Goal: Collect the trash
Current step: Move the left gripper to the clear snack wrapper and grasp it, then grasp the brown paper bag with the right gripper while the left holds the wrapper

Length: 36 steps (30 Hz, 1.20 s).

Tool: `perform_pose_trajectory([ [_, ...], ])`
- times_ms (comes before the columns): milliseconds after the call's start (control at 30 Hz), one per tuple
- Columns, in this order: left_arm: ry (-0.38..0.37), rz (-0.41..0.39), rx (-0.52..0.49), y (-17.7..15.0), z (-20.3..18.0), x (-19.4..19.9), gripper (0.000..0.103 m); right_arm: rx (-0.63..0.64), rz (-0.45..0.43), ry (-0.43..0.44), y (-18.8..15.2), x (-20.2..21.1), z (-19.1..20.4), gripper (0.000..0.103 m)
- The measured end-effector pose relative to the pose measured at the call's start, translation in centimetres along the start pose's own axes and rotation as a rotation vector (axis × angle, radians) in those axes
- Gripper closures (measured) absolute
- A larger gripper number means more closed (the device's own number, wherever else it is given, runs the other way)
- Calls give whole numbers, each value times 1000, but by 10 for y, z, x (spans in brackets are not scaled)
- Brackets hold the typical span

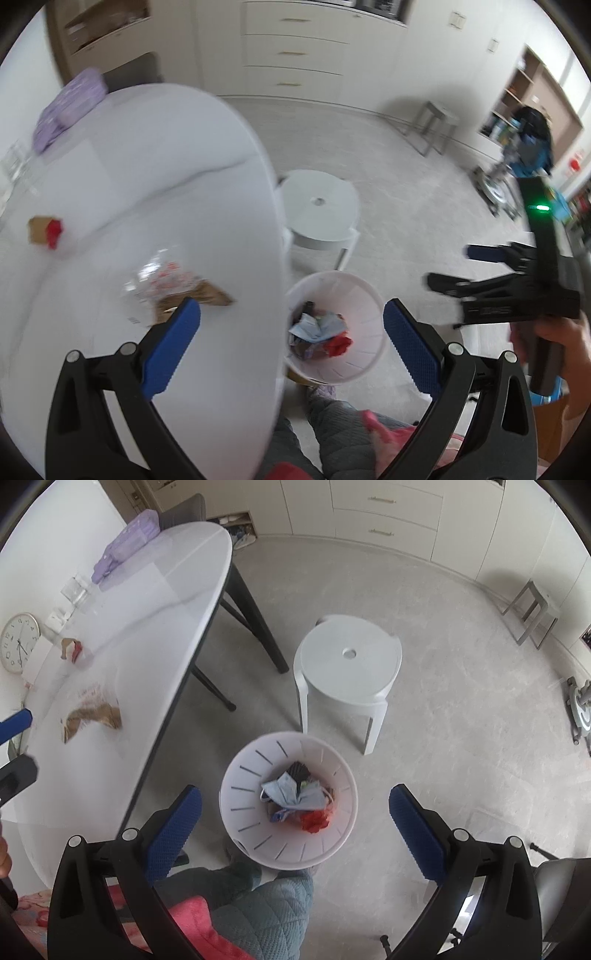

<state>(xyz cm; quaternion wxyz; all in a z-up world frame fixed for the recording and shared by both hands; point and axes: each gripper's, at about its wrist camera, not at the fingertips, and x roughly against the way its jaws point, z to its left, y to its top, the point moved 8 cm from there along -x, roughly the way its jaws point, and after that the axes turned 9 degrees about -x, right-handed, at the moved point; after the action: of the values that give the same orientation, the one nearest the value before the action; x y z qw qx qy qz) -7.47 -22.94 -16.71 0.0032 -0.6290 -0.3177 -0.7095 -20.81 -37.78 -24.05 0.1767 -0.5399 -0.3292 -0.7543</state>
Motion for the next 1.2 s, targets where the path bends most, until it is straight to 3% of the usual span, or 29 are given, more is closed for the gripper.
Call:
perform_pose_trajectory([
  [133,80,19,164,-8,51,-10,8,17,-38,16,14,7,16,3],
  [333,107,67,465,-19,103,-44,8,26,-27,74,25,-1,39,3],
  [667,266,189,579,-23,127,-109,8,116,38,133,36,-19,53,3],
  [733,273,212,609,-25,130,-118,16,130,46,136,39,-21,53,3],
  [800,273,227,637,-29,133,-122,35,145,51,143,44,-22,52,3],
  [933,330,236,646,-35,140,-122,51,159,53,153,54,-24,51,3],
  [1000,340,228,638,-36,141,-120,65,164,56,159,56,-25,51,3],
  [1200,339,213,608,-37,142,-109,70,184,70,166,58,-28,62,3],
])
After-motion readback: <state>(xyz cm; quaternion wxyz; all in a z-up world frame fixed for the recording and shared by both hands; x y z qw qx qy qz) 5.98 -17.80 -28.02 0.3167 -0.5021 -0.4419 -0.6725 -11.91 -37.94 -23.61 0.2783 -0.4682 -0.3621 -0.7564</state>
